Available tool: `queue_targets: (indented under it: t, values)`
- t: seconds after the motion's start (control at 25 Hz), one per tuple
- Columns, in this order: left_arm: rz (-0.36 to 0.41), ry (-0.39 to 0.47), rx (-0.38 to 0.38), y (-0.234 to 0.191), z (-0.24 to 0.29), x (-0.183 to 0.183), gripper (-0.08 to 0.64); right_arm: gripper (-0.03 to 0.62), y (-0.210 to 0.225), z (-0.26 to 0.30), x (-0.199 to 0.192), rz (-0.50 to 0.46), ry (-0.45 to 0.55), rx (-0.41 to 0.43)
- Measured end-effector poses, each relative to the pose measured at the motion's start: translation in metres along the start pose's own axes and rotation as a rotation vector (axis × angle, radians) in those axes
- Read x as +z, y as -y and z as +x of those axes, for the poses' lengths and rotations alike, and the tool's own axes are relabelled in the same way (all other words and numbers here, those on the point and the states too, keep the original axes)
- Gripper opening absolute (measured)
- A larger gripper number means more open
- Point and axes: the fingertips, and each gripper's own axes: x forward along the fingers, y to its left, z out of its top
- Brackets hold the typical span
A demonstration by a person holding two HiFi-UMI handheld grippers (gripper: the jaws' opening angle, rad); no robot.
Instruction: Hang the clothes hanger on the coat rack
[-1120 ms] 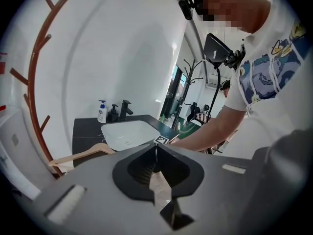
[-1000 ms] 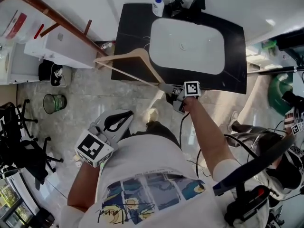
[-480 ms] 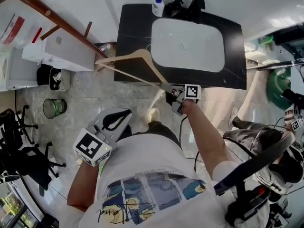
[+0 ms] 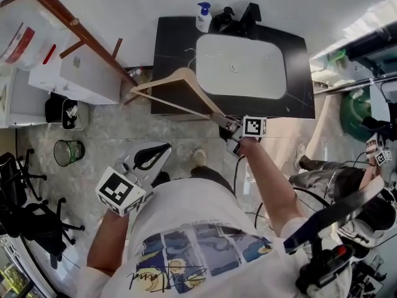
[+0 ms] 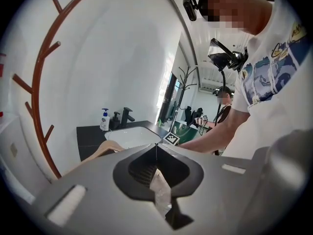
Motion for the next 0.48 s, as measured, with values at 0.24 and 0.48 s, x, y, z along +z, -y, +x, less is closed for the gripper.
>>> queue_targets:
  t: [0.24, 0.48]
  values:
    - [0.002, 0.045, 0.024, -0.01, -0.016, 0.005, 0.006, 0.04, -0.04, -0.007, 0.014, -0.066, -0.028, 0.011]
    - [-0.021, 0.098, 0.064, -0.017, -0.043, 0.007, 0.006, 0.04, -0.106, -0.009, 0.019, -0.232, -0.126, 0.05]
